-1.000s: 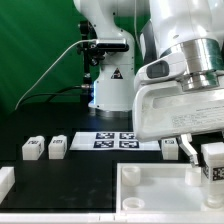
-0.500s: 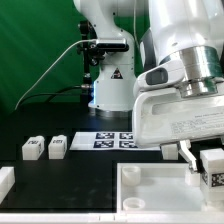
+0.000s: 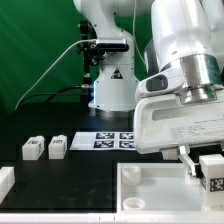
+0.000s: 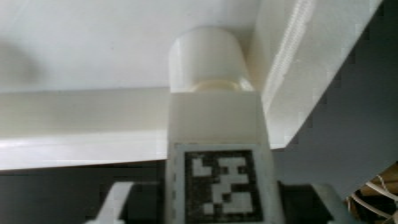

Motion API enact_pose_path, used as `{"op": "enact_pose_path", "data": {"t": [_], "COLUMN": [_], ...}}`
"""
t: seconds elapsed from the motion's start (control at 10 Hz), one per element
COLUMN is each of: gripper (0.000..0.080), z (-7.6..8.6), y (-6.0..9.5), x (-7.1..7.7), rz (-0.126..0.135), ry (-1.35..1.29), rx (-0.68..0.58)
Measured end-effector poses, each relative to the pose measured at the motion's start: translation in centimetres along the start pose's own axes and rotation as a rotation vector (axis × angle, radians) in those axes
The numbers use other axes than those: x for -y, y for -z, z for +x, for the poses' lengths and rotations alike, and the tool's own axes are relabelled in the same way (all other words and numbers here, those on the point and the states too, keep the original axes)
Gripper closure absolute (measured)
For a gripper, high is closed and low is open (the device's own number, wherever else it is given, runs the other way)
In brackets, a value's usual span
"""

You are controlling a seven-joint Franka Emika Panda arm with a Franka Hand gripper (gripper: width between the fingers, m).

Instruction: Assemble one leg

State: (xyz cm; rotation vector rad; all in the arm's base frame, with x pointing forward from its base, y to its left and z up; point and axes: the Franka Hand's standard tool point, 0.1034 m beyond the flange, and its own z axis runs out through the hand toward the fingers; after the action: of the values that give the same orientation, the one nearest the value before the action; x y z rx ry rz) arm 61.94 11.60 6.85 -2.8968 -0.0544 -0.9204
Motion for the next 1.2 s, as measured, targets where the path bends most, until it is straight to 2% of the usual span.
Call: {"op": "enact_pose_path", "data": {"t": [0.1,0.2,0.3,0.4,0.7,1.2], "gripper": [0.0508,0.0440,0.0258,0.0184,0.0151,0.0151], "z": [-0.10,-0.33,-0.35,-0.41,-0.46,-0.47], "y": [-0.12,-0.24,-0.25,-0.28,-0.30,-0.31], "x": [-0.03,-0.03,-0.03,-0.04,-0.04,-0.09], "rz": [0.002,0.003,0.002,0.003,0.002,0.002], "ry": [0.001,0.001,0.002,0.002,0.003,0.002], "rx": [0.021,0.033,0.033,0.035,0.036,0.038]}}
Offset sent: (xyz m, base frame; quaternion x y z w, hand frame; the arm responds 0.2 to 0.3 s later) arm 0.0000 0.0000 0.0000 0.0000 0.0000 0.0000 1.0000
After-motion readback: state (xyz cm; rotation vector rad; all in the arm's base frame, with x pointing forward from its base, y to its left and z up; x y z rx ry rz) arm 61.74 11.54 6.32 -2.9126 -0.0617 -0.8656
